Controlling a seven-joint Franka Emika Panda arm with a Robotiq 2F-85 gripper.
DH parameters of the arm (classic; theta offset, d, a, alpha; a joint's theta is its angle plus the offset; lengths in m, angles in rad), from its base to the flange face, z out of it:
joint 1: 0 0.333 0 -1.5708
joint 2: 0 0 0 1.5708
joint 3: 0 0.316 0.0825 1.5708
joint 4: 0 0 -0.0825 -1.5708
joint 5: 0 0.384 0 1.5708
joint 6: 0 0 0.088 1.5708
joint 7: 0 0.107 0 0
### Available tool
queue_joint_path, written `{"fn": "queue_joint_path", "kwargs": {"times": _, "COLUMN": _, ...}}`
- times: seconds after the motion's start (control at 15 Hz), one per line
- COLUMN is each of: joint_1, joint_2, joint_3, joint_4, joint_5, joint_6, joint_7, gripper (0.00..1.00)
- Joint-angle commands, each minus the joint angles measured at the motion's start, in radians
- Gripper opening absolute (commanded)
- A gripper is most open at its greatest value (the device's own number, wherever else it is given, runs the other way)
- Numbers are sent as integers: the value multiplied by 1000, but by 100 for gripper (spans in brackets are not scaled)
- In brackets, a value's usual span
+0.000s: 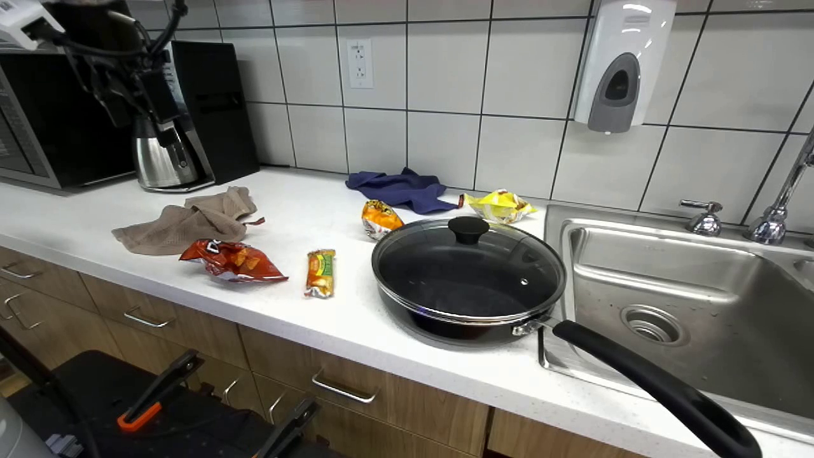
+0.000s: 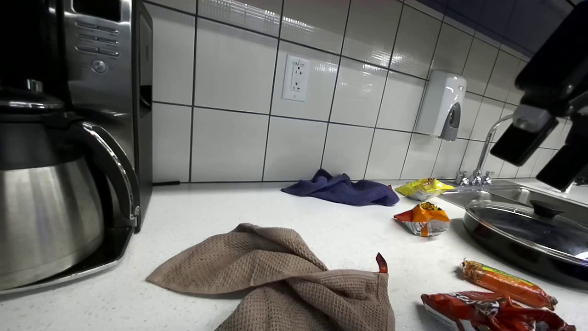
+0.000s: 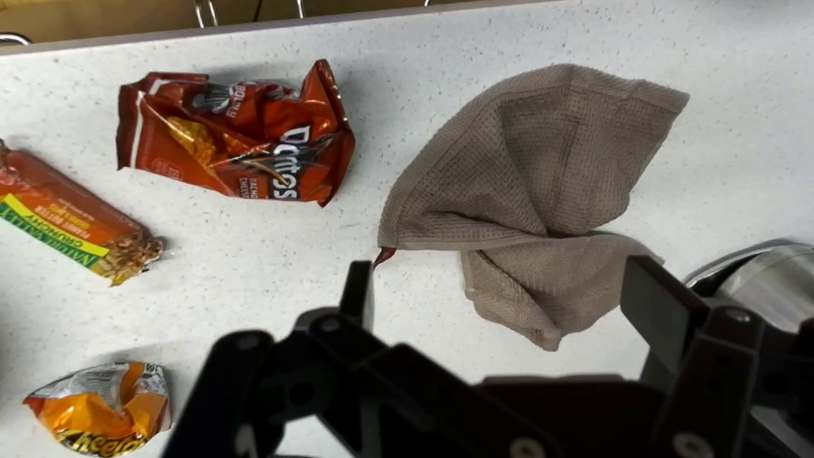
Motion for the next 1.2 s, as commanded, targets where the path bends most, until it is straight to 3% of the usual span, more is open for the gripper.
{"fn": "queue_joint_path", "kwargs": {"times": 0.0, "joint_1": -50, "joint_2": -51, "joint_3": -13, "joint_4": 3, "joint_5": -59, "joint_6": -56, "joint_7": 13, "gripper": 100}}
{"fn": "queue_joint_path", "kwargs": {"times": 0.67, "joint_1": -187, "joint_2": -103, "joint_3": -96, "joint_4": 16, "joint_5": -181, "joint_6": -191, "joint_7": -6, "gripper": 100}}
{"fn": "queue_joint_path", "kwargs": {"times": 1.13, "joint_1": -333, "joint_2": -124, "joint_3": -171, "joint_4": 18, "joint_5": -248, "joint_6": -195, "joint_7": -1, "gripper": 100}}
